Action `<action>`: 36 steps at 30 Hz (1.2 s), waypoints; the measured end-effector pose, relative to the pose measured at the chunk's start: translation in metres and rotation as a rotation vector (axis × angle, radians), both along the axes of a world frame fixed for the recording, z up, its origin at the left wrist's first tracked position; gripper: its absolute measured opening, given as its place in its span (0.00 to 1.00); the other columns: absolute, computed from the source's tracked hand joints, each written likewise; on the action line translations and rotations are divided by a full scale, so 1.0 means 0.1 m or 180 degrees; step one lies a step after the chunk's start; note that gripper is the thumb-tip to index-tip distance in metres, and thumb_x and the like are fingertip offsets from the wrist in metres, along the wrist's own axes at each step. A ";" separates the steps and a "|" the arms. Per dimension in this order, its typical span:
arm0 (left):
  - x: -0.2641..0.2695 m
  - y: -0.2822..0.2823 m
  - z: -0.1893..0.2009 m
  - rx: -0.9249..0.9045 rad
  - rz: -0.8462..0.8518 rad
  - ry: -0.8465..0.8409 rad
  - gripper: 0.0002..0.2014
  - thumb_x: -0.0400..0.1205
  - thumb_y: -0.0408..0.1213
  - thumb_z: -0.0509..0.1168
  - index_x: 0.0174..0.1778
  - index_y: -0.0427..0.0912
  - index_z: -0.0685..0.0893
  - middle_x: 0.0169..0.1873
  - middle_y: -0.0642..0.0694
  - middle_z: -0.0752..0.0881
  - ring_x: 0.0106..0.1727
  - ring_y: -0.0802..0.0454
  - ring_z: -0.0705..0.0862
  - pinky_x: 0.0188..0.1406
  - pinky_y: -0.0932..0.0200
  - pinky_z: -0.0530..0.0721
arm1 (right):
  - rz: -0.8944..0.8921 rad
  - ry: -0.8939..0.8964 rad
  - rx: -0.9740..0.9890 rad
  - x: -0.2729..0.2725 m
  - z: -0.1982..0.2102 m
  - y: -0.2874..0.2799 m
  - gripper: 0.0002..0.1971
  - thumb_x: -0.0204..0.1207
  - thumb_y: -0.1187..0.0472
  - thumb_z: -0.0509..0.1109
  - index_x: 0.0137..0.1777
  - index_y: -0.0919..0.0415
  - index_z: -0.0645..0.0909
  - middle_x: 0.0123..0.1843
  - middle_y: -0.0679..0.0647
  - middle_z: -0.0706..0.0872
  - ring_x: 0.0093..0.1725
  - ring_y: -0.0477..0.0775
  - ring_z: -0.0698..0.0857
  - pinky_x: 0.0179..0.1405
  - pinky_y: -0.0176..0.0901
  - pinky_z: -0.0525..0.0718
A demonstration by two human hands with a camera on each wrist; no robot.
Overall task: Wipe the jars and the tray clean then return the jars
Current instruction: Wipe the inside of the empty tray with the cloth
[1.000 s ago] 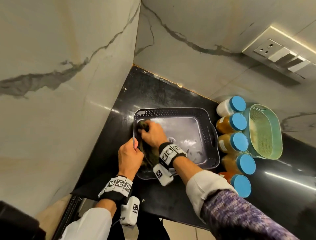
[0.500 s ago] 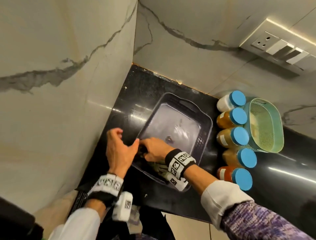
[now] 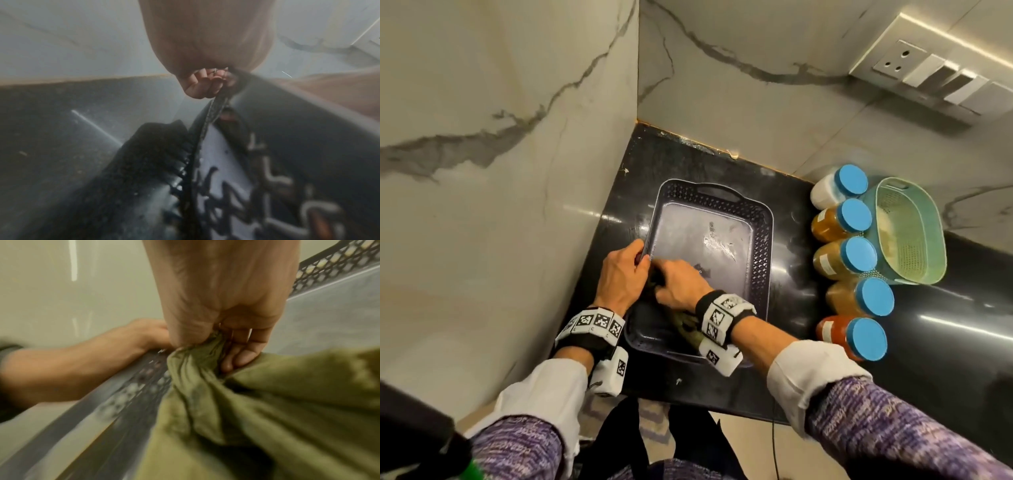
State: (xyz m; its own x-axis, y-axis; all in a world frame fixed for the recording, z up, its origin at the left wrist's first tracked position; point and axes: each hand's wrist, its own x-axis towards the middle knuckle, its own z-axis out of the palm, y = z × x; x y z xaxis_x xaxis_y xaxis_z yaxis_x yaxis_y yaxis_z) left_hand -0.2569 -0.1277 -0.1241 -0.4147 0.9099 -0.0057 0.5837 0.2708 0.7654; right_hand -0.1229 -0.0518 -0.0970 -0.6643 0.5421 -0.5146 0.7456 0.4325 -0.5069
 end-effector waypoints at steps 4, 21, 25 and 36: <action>0.04 -0.03 0.00 -0.0061 0.0098 -0.0047 0.10 0.82 0.29 0.70 0.40 0.38 0.75 0.24 0.48 0.70 0.27 0.35 0.70 0.30 0.46 0.73 | -0.1177 0.0227 0.0177 -0.17 -0.11 0.49 0.17 0.73 0.65 0.73 0.62 0.59 0.85 0.57 0.63 0.92 0.59 0.68 0.90 0.60 0.55 0.89; 0.25 0.01 0.00 -0.0133 0.0475 -0.0195 0.07 0.85 0.30 0.66 0.43 0.39 0.75 0.36 0.34 0.86 0.36 0.30 0.84 0.33 0.38 0.85 | 0.0888 -0.0448 -0.0190 0.36 0.09 -0.09 0.28 0.68 0.64 0.74 0.71 0.51 0.84 0.58 0.61 0.93 0.55 0.69 0.90 0.54 0.54 0.90; 0.22 0.01 0.01 -0.0067 0.0320 -0.0084 0.05 0.83 0.28 0.68 0.45 0.35 0.77 0.33 0.29 0.86 0.35 0.25 0.84 0.32 0.38 0.81 | 0.0623 -0.0155 -0.0094 0.11 0.05 0.21 0.31 0.66 0.64 0.71 0.73 0.51 0.83 0.56 0.59 0.94 0.54 0.65 0.92 0.56 0.55 0.91; 0.28 0.01 0.04 -0.0237 0.0629 -0.0153 0.12 0.83 0.27 0.69 0.40 0.41 0.72 0.27 0.42 0.78 0.28 0.36 0.77 0.28 0.46 0.75 | -0.1706 0.0290 0.0509 -0.55 -0.09 1.18 0.15 0.74 0.61 0.74 0.61 0.57 0.87 0.57 0.63 0.93 0.60 0.68 0.90 0.57 0.53 0.88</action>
State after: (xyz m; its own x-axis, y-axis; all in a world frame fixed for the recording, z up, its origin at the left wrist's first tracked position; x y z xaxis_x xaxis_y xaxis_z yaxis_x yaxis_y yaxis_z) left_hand -0.2285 -0.1263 -0.1197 -0.5826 0.8073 -0.0939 0.4770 0.4331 0.7648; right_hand -0.1784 0.0658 -0.1061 -0.3127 0.8823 -0.3519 0.8385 0.0822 -0.5387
